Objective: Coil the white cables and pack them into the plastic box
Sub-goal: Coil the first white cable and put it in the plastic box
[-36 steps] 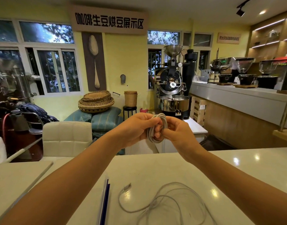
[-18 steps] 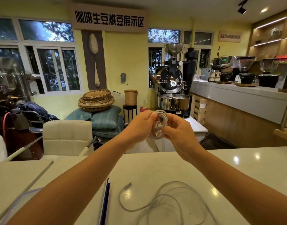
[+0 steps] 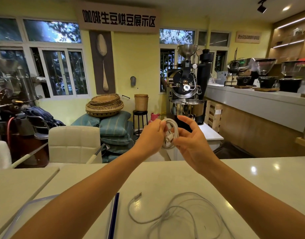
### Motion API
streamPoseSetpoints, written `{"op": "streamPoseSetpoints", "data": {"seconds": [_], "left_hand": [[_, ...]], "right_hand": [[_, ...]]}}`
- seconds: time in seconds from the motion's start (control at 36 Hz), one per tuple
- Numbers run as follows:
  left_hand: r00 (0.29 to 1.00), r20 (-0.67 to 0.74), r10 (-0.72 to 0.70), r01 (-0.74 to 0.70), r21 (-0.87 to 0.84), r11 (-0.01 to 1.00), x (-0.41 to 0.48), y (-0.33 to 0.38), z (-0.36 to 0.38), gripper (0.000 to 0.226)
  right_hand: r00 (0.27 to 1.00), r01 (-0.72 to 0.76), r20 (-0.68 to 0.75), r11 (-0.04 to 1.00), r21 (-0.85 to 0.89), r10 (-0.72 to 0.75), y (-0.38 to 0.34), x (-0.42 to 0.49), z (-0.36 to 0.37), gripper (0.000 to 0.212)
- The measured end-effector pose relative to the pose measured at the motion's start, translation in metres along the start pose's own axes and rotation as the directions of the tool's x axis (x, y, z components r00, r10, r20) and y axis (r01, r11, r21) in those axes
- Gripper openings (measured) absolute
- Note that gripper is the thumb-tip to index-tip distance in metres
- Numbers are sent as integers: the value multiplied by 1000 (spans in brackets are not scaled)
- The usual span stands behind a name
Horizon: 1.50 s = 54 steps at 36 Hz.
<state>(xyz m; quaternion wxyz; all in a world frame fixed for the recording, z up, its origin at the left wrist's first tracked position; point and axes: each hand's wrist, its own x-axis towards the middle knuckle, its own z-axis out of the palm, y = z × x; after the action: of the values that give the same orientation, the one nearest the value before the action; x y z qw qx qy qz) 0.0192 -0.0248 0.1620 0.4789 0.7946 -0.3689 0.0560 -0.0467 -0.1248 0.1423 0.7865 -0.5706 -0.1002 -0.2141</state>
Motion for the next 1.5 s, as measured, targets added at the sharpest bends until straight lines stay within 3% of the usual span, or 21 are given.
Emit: {"op": "streamPoseSetpoints", "data": {"seconds": [0.25,0.39,0.5,0.69,0.83,0.94,1.03,1.14,1.25,1.39,1.5], "left_hand": [[997,-63,-32,30,-33,999,-1,-6,2,32],[993,-64,-100,90,-141,986,-2,-8,-3,33],[988,-118,-96,85,-93,992,-3,-14,-3,32],[973,-226,-47,43,-23,999,-5,-17,-5,26],[963,-268,2,12,51,999,-8,-14,-8,28],[962,-273,-10,30,68,997,-7,-16,-8,29],[966,-258,10,17,103,995,-8,-17,-10,30],[990,-138,-8,23,109,994,-6,-19,-14,24],[995,37,-90,88,57,994,0,-34,-25,37],[961,179,-211,218,-20,976,-4,-51,-42,31],[942,241,-235,244,-11,970,-11,-67,-54,21]], "right_hand": [[996,87,21,934,-347,-85,13,1,5,60],[959,224,32,690,-688,-280,27,1,14,31],[936,263,52,590,-763,-349,33,1,18,21],[889,322,86,482,-815,-449,38,0,22,23],[889,377,148,508,-775,-434,36,0,21,21],[927,330,114,634,-700,-356,33,2,19,10],[937,294,45,713,-636,-347,32,1,21,21],[948,222,-77,816,-534,-309,36,3,22,17],[973,104,-122,847,-521,-195,38,7,22,16],[994,-7,-98,856,-517,-51,41,9,25,19],[991,-79,-133,836,-544,7,51,10,32,23]]}}
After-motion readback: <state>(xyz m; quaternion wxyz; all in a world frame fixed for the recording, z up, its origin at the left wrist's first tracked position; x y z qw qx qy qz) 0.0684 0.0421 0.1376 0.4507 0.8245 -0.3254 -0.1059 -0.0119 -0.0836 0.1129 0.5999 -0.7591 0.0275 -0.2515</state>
